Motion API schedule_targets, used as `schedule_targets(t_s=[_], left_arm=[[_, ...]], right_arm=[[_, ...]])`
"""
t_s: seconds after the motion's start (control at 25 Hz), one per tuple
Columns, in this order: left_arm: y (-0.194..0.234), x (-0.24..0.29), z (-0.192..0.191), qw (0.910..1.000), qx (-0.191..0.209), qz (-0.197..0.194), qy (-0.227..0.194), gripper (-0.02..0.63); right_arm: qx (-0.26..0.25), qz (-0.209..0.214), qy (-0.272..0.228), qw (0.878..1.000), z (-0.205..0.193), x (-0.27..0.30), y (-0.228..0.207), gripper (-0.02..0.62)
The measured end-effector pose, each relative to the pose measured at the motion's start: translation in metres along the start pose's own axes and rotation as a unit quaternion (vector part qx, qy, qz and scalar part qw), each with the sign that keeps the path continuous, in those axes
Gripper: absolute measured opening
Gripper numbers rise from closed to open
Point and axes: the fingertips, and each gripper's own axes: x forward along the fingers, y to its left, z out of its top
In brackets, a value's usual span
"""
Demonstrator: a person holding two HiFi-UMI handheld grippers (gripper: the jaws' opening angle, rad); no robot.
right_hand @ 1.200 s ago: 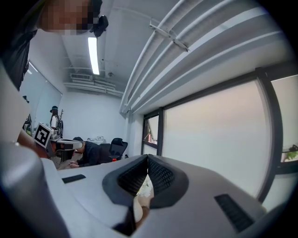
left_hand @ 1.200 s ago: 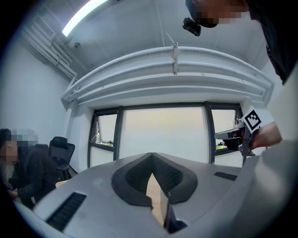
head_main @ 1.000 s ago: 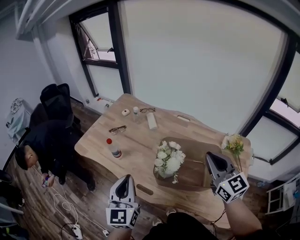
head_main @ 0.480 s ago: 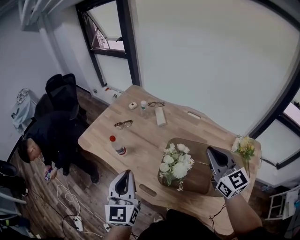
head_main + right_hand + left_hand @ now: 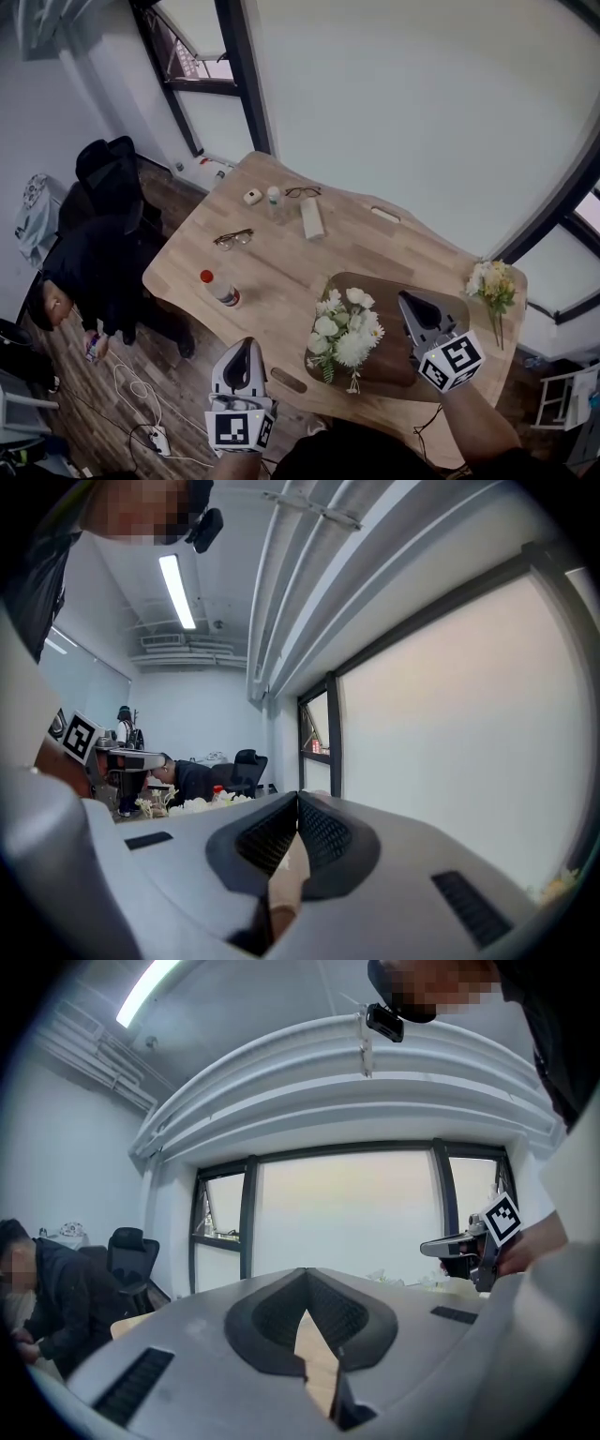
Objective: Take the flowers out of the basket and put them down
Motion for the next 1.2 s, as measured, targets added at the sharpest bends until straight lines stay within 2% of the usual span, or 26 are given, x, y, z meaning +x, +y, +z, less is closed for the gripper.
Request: schedule_targets(t_s=[0.28, 0.56, 0.92, 1.04, 1.2], left_arm=[[-0.001, 0.007, -0.012, 0.9999, 0.002, 0.003, 0.017, 0.002], [0.003, 0.008, -0.019, 0.9996, 0.002, 0.008, 0.027, 0.002], [0.014, 0.001, -0.021, 0.9994, 0.0, 0.023, 0.028, 0.002], [0.02, -0.002, -0.022, 0.9991, 0.0, 0.031, 0.028, 0.002], [0.025, -0.006, -0.024, 0.9988, -0.001, 0.038, 0.03, 0.002]], right_arm=[[0.001, 0.008, 0.023, 1.0, -0.038, 0.014, -0.004, 0.022], [0.017, 0.03, 0.089, 0.995, -0.092, 0.026, 0.002, 0.023], [0.024, 0.046, 0.147, 0.988, -0.136, 0.035, 0.007, 0.022], [0.012, 0.073, 0.165, 0.983, -0.151, 0.038, 0.017, 0.023], [0.015, 0.16, 0.193, 0.968, -0.178, 0.038, 0.045, 0.023]])
